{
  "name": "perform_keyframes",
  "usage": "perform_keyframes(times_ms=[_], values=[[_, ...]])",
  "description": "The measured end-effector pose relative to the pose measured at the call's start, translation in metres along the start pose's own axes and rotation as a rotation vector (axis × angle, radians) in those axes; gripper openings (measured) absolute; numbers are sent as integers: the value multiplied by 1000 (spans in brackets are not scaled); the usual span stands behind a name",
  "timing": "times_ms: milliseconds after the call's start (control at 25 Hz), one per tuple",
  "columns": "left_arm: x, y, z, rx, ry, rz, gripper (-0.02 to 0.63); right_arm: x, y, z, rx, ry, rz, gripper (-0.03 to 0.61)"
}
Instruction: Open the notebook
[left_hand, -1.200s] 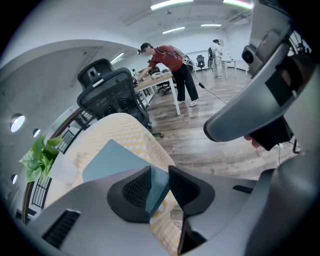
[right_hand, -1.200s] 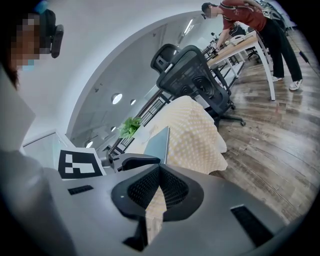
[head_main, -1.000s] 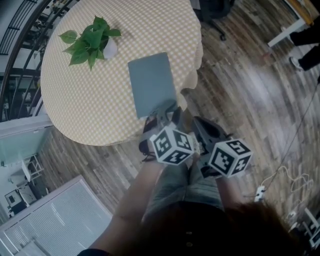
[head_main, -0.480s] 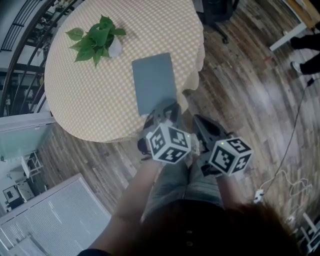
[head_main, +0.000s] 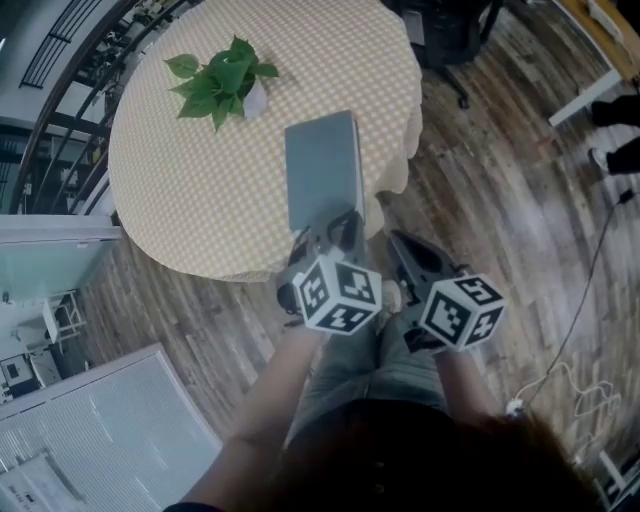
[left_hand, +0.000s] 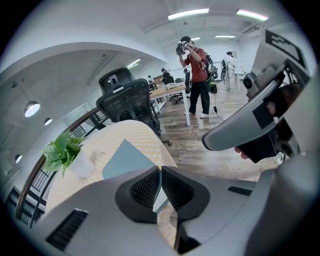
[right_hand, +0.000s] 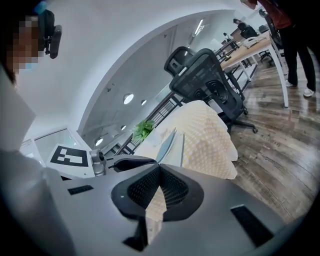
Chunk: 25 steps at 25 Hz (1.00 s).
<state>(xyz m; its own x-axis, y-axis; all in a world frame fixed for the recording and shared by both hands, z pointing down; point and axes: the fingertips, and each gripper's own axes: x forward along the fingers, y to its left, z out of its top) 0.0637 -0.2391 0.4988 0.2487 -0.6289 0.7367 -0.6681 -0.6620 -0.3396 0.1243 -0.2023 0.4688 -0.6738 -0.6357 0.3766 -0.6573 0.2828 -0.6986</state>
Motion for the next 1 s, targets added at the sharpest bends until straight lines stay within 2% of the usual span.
perform_keyframes(times_ms=[200,440,560,760,1000], values=[[-15,13,2,-54,-45,28,27,-1,7,7,-21,-10,5,11],[-31,30,2,-168,-124,17,26,9,21,14,-38,-37,-6,11],[-40,39,0,-213,-179,-18,26,17,33,18,-47,-69,-18,11],[-63,65,-9,-384,-291,-98,26,31,61,19,-71,-109,-32,11],[-89,103,-35,-510,-366,-149,26,54,97,15,-100,-122,-43,11]])
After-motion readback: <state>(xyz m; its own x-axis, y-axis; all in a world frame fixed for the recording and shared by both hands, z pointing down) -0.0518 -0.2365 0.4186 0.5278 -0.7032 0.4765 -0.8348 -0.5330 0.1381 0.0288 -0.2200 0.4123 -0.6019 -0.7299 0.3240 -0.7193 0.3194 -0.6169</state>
